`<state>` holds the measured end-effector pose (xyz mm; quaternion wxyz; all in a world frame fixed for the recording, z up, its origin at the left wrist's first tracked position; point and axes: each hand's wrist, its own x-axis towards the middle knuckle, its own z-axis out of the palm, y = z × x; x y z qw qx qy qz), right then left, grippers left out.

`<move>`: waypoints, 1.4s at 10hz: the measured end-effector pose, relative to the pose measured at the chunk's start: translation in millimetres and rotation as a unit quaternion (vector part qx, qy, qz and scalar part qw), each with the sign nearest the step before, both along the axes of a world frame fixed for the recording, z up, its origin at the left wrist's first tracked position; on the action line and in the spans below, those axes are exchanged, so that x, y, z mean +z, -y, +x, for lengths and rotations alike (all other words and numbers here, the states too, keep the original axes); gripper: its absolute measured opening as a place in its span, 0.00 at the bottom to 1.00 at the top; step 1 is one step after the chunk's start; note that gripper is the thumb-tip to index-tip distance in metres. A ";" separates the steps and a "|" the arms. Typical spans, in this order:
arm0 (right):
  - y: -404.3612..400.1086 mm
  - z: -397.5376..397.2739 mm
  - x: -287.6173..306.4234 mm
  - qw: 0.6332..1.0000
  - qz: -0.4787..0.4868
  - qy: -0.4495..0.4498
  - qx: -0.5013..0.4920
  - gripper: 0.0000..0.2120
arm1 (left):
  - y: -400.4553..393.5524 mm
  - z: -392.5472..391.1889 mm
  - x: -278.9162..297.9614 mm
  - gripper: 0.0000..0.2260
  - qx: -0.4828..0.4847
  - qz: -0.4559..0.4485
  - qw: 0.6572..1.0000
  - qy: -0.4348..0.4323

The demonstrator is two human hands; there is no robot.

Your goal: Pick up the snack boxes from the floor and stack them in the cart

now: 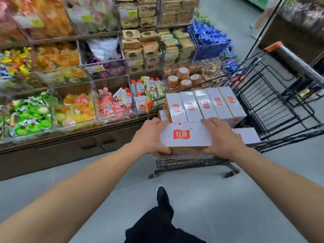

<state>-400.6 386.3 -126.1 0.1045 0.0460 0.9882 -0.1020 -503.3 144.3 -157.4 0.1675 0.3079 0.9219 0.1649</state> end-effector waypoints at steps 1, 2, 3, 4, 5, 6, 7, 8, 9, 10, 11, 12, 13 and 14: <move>-18.1 -37.7 -10.1 0.999 0.014 0.019 0.021 0.50 | -16.0 -26.8 -14.4 0.46 0.018 -0.018 1.000 0.011; -28.5 -62.5 -22.8 0.999 0.018 0.028 0.033 0.48 | -28.0 -48.1 -23.9 0.46 0.013 -0.037 0.999 0.015; -37.3 -82.8 -44.3 0.997 -0.005 0.075 0.035 0.49 | -36.8 -66.1 -38.4 0.43 0.022 -0.056 0.998 0.025; -49.2 -89.3 -68.6 0.993 -0.018 0.111 0.046 0.49 | -42.6 -68.9 -62.2 0.43 0.010 -0.074 0.996 0.054; -60.9 -87.9 -89.9 0.988 -0.012 0.143 0.061 0.49 | -50.4 -62.1 -86.2 0.43 0.014 -0.085 0.993 0.083; -74.6 -88.0 -108.6 0.982 0.006 0.163 0.090 0.49 | -64.0 -52.7 -102.1 0.44 0.022 -0.107 0.989 0.102; -95.0 -93.1 -126.4 0.976 0.022 0.177 0.128 0.48 | -81.5 -46.1 -113.7 0.43 0.044 -0.119 0.986 0.110; -116.6 -100.5 -137.3 0.970 0.047 0.179 0.160 0.47 | -103.8 -43.1 -122.9 0.43 0.061 -0.130 0.984 0.109; -135.2 -106.0 -149.4 0.958 0.066 0.198 0.194 0.45 | -120.8 -39.1 -137.5 0.43 0.072 -0.137 0.983 0.098; -147.6 -108.2 -159.9 0.949 0.063 0.211 0.227 0.44 | -131.8 -31.3 -143.4 0.41 0.088 -0.159 0.978 0.098; -151.5 -112.8 -165.2 0.947 0.046 0.210 0.238 0.45 | -134.6 -28.9 -145.2 0.41 0.104 -0.165 0.976 0.099; -154.2 -116.3 -165.6 0.945 0.037 0.210 0.250 0.45 | -142.3 -27.5 -141.7 0.43 0.108 -0.196 0.971 0.083; -157.8 -116.4 -165.6 0.944 0.036 0.195 0.264 0.46 | -148.1 -22.5 -134.9 0.44 0.133 -0.198 0.969 0.072; -153.9 -121.6 -159.3 0.941 0.029 0.182 0.285 0.45 | -151.8 -12.7 -124.1 0.42 0.184 -0.173 0.965 0.072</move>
